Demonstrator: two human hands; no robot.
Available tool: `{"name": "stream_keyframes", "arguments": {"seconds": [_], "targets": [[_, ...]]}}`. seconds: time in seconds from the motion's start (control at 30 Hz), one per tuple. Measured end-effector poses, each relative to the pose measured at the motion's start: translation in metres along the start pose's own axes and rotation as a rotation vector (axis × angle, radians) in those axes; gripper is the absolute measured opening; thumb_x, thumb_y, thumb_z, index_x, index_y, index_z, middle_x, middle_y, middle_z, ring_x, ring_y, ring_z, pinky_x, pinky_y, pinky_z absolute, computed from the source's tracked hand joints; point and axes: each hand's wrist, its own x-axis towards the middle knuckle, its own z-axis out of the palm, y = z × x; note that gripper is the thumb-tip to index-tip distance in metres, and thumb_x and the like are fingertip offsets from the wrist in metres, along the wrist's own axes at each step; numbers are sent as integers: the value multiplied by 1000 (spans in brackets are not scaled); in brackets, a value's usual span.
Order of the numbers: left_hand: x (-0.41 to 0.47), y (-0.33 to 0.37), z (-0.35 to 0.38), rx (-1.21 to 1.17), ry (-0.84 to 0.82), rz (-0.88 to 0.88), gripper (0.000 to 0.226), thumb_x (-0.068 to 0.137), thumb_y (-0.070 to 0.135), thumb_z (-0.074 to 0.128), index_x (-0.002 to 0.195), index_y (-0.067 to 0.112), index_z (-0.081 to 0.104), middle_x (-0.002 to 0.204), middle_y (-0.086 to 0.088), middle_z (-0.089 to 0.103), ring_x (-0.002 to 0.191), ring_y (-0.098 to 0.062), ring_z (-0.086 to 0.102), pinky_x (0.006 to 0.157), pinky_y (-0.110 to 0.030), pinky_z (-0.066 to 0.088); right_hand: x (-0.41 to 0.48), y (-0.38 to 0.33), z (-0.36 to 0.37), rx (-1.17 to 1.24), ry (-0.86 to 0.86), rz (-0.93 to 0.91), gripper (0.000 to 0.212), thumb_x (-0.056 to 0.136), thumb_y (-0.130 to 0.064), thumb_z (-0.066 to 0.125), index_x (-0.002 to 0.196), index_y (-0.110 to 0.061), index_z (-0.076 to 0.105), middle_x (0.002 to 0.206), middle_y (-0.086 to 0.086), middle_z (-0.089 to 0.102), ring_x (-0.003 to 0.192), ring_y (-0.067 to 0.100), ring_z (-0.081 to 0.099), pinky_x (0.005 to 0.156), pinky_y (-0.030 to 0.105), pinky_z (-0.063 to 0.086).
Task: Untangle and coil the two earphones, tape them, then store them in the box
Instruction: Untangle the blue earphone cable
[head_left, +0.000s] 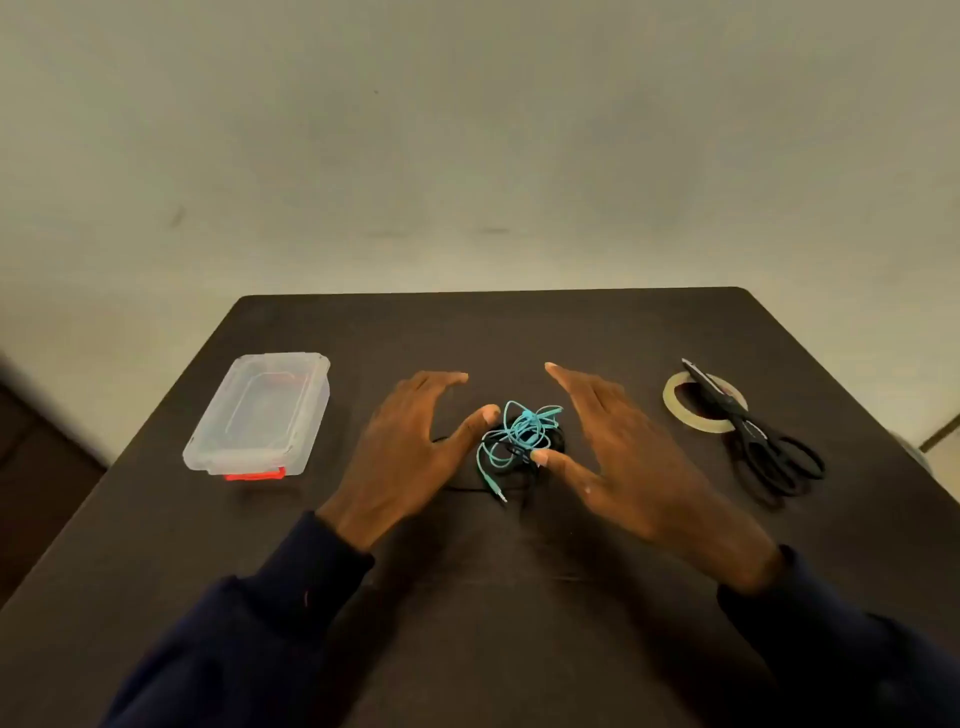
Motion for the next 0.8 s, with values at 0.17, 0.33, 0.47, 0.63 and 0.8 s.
{"name": "stream_keyframes", "arguments": {"seconds": [0.17,0.33,0.47,0.63,0.8], "targets": [[-7,-9,11,24,-2,0,53,92,59,60,133,27,59,136,9,59,125,-9,52,107,-44,46,6,4,13,0,11,-9,82,95,-55,57,160,-28,16,161,-5,31,146,11,27,112,28,30],[-8,-30,17,-7,31,25,32,92,44,69,121,27,69,122,10,68,115,-10,61,101,-47,50,6,4,19,-16,61,-21,70,95,-48,61,154,-23,33,155,-2,39,143,16,34,112,32,35],[-2,-34,20,-50,46,82,23,87,19,78,110,22,76,111,8,74,104,-7,67,96,-41,54,8,4,22,-34,121,-37,55,95,-39,66,143,-19,50,147,1,49,138,19,42,108,30,35],[11,-35,30,-87,-6,124,26,82,11,80,103,26,76,109,13,73,105,-9,66,96,-43,53,23,10,23,-88,158,-55,37,96,-23,68,131,-12,63,135,7,61,130,25,50,106,36,42],[16,-38,35,-48,29,119,15,89,22,75,103,28,75,112,15,72,108,-7,64,99,-40,51,27,21,22,-92,167,-40,32,100,-24,60,130,-14,63,133,6,62,129,24,52,104,29,36]]}}
